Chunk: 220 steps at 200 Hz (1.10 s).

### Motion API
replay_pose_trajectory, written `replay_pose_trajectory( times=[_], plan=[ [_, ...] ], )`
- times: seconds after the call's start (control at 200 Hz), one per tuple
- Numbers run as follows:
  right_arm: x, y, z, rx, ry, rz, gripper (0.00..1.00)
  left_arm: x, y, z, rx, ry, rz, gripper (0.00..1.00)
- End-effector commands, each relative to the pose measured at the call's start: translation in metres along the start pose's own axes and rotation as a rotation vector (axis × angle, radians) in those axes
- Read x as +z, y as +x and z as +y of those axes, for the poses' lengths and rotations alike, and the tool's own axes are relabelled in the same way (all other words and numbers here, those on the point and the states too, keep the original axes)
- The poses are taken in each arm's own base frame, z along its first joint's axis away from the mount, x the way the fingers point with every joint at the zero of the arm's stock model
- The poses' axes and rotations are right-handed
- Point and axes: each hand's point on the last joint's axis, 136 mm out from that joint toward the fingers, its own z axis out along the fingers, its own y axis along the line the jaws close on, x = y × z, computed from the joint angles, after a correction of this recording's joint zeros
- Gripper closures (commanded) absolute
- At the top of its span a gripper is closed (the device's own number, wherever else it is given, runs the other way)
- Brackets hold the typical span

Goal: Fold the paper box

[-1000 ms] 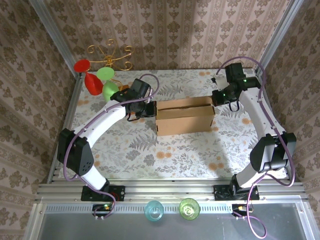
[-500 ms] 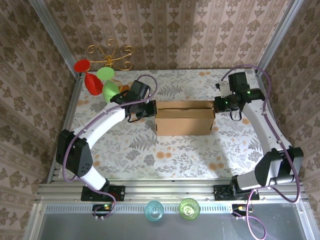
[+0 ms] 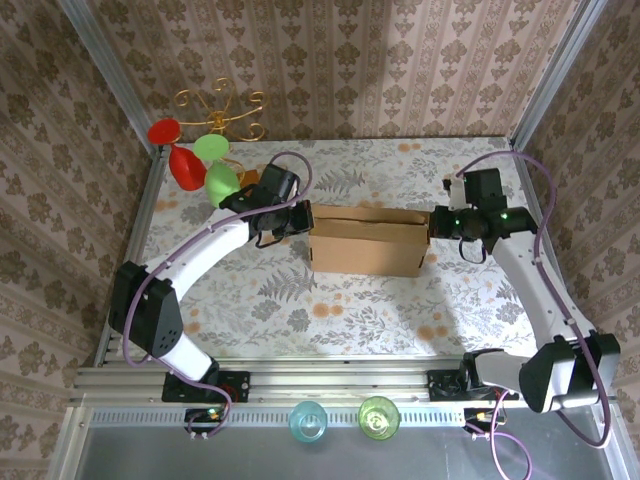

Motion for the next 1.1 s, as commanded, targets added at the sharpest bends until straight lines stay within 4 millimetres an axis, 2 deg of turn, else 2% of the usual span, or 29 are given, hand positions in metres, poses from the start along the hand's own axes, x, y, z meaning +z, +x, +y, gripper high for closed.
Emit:
replay_pose_trajectory(
  times=[0.0,0.3,0.69,1.095],
  plan=[
    [-0.002,0.013,0.001,0.082,-0.005,0.005,1.0,0.003,0.008,0.024,-0.048,-0.092,0.006,1.0],
    [0.001,0.027,-0.007,0.163,0.014,-0.01,1.0,0.004,0.009,0.023,-0.047,-0.089,0.007,1.0],
    [-0.002,0.031,-0.012,0.265,0.036,-0.056,1.0,0.005,0.011,0.02,-0.051,-0.075,0.009,1.0],
    [-0.003,0.034,-0.009,0.241,0.116,-0.094,1.0,0.003,0.01,0.017,-0.053,-0.063,0.005,1.0]
  ],
)
